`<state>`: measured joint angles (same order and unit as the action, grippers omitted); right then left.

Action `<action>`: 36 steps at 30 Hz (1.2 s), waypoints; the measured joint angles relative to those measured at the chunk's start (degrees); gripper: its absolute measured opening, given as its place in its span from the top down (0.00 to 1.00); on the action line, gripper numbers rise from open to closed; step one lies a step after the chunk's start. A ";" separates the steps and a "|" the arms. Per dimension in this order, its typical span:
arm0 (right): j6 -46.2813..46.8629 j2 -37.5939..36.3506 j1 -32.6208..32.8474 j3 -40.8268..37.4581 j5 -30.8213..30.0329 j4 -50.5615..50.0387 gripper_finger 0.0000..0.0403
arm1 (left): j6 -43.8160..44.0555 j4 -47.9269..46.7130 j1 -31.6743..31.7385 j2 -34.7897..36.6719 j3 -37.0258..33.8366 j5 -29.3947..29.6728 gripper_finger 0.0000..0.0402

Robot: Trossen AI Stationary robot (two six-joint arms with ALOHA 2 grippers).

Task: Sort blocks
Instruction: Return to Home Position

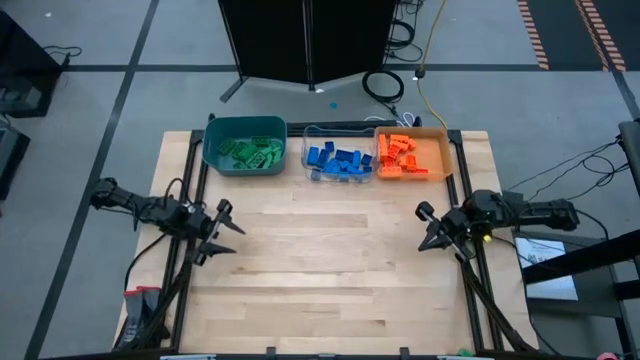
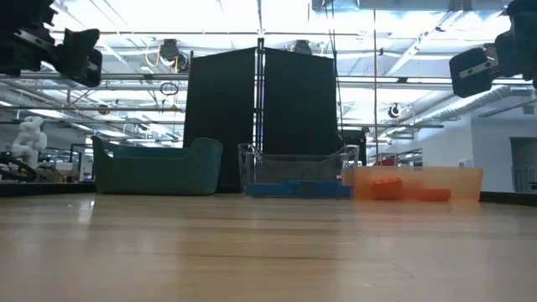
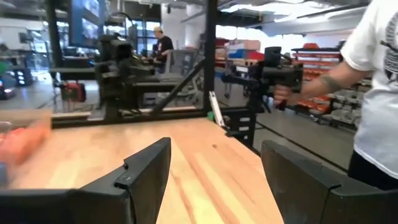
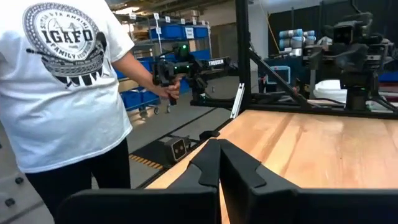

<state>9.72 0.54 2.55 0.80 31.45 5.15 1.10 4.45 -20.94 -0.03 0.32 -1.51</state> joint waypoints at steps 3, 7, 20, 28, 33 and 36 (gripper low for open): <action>-1.20 0.00 2.71 0.00 -2.97 -0.34 1.00 | -0.10 -0.26 2.34 0.00 -0.02 -0.58 0.37; -2.88 0.00 5.10 0.00 -6.16 -0.71 1.00 | -0.38 -2.18 5.63 0.00 -0.02 -0.55 0.37; -7.29 0.00 8.14 0.00 -12.24 -1.14 1.00 | 8.47 -1.01 14.67 -0.32 -0.06 -17.47 0.37; -7.58 0.04 8.10 0.02 -13.59 -1.58 1.00 | 2.07 -1.10 17.02 -3.39 -0.06 -16.99 0.37; -7.63 0.15 8.10 0.02 -13.62 -1.65 1.00 | 0.59 -1.38 19.30 -4.50 -0.06 -14.91 0.37; -7.83 0.13 8.08 0.02 -13.89 -1.67 1.00 | 1.82 -1.36 19.90 -4.50 -0.06 -15.12 0.37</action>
<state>1.89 0.67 10.63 0.82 17.55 3.49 2.92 3.09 -1.04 -4.54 0.25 -16.64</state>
